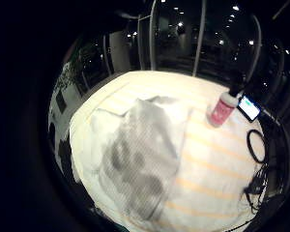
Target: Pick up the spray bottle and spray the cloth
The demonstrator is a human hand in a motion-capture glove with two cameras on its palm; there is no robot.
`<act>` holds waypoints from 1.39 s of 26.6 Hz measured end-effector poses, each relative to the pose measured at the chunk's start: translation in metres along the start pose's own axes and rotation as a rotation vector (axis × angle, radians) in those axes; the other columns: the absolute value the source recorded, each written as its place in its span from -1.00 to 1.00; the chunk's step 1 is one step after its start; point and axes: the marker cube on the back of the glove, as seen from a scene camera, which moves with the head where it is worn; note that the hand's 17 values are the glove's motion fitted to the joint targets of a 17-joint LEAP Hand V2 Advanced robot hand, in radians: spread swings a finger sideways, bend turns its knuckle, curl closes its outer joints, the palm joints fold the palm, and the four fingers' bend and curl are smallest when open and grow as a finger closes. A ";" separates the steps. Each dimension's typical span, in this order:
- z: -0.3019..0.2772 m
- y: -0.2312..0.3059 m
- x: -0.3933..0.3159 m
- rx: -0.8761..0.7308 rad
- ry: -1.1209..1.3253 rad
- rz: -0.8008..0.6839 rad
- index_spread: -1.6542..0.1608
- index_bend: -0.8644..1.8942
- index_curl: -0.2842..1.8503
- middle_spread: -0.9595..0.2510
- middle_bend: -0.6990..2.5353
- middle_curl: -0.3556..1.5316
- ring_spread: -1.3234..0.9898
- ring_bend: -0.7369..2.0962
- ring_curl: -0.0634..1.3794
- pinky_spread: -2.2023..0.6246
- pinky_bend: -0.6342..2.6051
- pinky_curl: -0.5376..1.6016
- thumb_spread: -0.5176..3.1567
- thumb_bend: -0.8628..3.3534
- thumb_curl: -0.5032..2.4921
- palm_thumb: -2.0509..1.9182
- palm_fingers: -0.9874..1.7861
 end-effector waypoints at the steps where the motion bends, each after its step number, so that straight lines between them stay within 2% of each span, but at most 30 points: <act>1: -0.004 0.002 0.006 0.017 0.001 0.018 0.44 -0.29 -0.55 0.51 -0.42 -0.35 0.17 -0.23 -0.62 0.73 -0.38 -0.25 -0.15 -0.54 -0.46 0.33 -0.08; 16: -0.049 0.022 0.087 0.172 -0.014 0.292 0.46 -0.29 -0.55 0.52 -0.42 -0.30 0.18 -0.20 -0.56 0.73 -0.36 -0.21 -0.14 -0.58 -0.43 0.35 -0.12; 24: -0.047 0.013 0.131 0.224 -0.079 0.474 0.49 -0.30 -0.56 0.54 -0.42 -0.28 0.18 -0.18 -0.54 0.73 -0.34 -0.19 -0.14 -0.60 -0.41 0.37 -0.14; 28: -0.041 0.001 0.154 0.304 -0.090 0.563 0.49 -0.31 -0.57 0.55 -0.42 -0.28 0.18 -0.17 -0.53 0.73 -0.33 -0.18 -0.14 -0.60 -0.40 0.38 -0.16; 33: -0.032 0.000 0.172 0.258 -0.096 0.564 0.50 -0.31 -0.57 0.55 -0.41 -0.27 0.19 -0.17 -0.53 0.73 -0.32 -0.17 -0.14 -0.60 -0.40 0.38 -0.17; 37: -0.021 -0.009 0.187 0.287 -0.094 0.584 0.50 -0.30 -0.57 0.57 -0.41 -0.26 0.19 -0.17 -0.52 0.73 -0.32 -0.17 -0.15 -0.60 -0.39 0.39 -0.18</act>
